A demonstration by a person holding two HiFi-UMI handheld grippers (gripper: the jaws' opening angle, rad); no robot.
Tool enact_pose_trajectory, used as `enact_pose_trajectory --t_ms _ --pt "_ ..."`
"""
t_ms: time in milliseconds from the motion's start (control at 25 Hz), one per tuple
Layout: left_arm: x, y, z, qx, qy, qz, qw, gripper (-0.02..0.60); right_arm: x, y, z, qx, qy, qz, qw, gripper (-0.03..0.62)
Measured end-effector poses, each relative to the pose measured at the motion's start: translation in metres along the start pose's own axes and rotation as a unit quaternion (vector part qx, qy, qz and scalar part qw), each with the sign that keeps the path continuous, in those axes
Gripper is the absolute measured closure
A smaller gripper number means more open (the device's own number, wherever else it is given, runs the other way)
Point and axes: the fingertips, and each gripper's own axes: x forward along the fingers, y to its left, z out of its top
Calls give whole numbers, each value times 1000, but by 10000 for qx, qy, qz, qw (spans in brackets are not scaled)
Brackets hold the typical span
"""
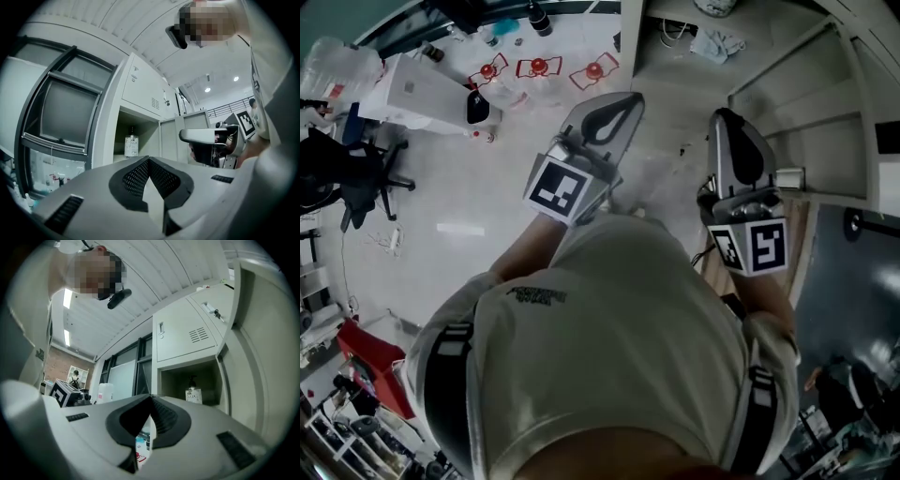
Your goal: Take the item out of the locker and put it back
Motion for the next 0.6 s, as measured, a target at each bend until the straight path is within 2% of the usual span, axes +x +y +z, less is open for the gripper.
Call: enact_pose_trajectory --t_ms 240,520,560,600 --pt "-3 5 0 -51 -10 76 10000 571 10 9 -5 -65 10 86 9999 591" --pt "27 19 14 14 -43 114 9999 571 44 -18 1 -152 39 -155 9998 588" --pt "33 22 18 65 -107 118 9999 571 52 -24 3 -157 44 -190 9997 548" --pt "40 26 23 112 -190 122 9997 571 61 -31 6 -158 60 -248 9996 475"
